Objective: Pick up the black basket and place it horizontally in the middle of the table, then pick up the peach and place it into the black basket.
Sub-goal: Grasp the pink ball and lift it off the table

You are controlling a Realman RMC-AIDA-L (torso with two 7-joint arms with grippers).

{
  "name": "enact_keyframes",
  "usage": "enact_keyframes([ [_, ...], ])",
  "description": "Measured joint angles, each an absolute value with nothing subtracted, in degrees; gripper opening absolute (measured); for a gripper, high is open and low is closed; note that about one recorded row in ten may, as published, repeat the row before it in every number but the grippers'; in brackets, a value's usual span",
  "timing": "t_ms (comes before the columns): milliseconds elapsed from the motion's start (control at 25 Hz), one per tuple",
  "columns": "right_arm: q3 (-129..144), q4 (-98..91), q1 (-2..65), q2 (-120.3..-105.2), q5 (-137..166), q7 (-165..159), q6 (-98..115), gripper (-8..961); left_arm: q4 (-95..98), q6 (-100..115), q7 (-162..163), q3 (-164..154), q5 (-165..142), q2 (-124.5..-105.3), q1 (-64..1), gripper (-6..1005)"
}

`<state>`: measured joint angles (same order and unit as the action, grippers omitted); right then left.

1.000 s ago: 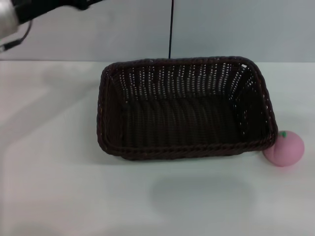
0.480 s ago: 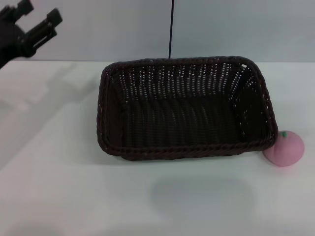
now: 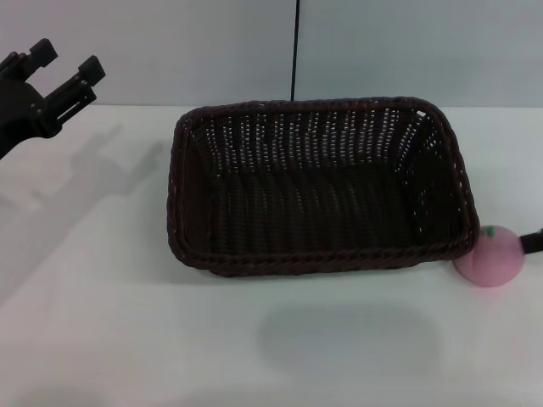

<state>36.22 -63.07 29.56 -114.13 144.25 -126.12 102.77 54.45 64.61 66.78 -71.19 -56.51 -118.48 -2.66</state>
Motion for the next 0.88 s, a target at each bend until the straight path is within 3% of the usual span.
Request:
enact_keyframes([
  [560, 37.5, -49.3, 31.7, -114.57, 144.7, -123.0, 92.9, 473, 53.8, 64.7, 67.0, -71.1, -56.8, -118.29, -3.1, 783],
  [800, 37.1, -47.9, 31.5, -114.02, 144.8, -123.1, 91.2, 470, 53.8, 64.7, 67.2, -71.1, -56.7, -118.3, -3.2, 783],
  [880, 36.8, -48.4, 31.3, -114.01, 144.6, -123.1, 91.3, 389, 53.8, 64.7, 67.2, -71.0, -56.7, -118.29, -3.2, 783],
])
